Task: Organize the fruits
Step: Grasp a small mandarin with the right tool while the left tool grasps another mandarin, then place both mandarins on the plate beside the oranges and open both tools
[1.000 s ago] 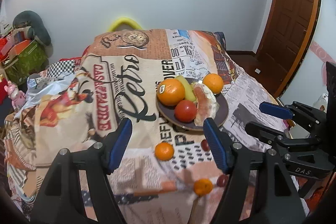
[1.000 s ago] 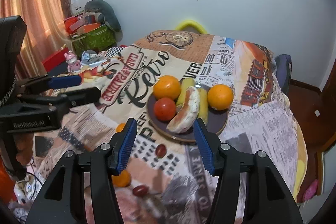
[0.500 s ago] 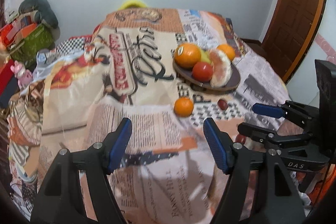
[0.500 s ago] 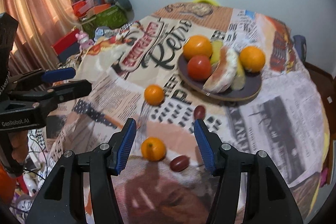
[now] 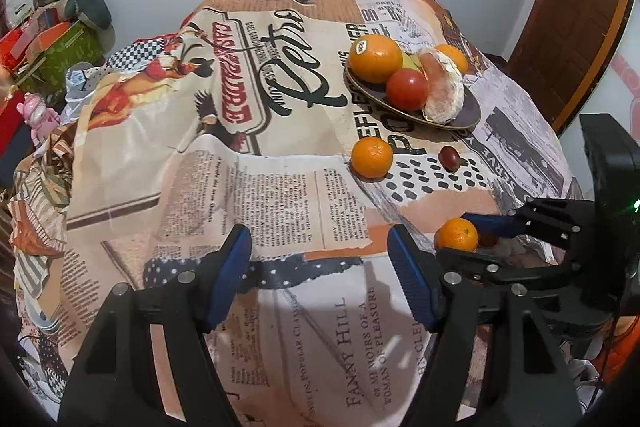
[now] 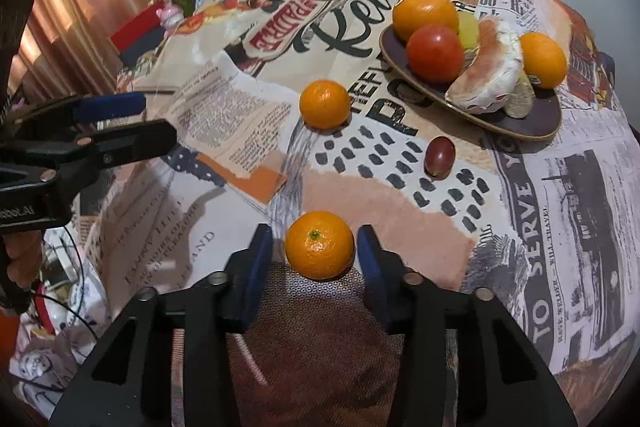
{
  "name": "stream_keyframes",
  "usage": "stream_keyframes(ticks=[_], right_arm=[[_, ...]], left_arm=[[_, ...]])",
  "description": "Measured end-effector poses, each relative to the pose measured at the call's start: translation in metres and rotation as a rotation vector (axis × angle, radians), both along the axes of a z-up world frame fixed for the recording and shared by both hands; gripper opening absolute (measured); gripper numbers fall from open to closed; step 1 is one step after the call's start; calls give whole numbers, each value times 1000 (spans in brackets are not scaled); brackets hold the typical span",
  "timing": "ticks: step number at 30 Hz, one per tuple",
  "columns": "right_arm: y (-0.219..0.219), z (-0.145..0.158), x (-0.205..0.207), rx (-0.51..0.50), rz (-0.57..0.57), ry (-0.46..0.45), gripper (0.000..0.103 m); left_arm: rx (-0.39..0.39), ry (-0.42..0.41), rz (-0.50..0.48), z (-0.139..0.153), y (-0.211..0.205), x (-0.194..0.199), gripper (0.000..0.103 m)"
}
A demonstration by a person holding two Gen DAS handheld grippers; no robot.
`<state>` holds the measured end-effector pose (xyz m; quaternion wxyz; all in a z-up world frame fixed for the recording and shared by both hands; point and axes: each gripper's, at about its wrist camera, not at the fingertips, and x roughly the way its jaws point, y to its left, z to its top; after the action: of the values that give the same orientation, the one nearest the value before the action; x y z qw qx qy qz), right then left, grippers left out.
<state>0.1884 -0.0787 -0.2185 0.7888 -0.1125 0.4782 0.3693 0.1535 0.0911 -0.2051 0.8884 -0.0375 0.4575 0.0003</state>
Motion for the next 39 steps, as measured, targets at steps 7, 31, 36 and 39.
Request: stream_keyframes(ticks=[7,31,36,39], right_arm=[[-14,11,6,29,-33,-39,32],[-94,24,74,69,-262,-93,32],[-97,27,83,90,-279,-101,32],[-99,31,87,95,-283,-114,32]], left_arm=[[-12,15,-28,-8,-11,22,70],[-4,80,-65,-52,-42,105,40],[-19,75,-61,-49,-40,108,37],[-22,65,-58,-44,-38,109,37]])
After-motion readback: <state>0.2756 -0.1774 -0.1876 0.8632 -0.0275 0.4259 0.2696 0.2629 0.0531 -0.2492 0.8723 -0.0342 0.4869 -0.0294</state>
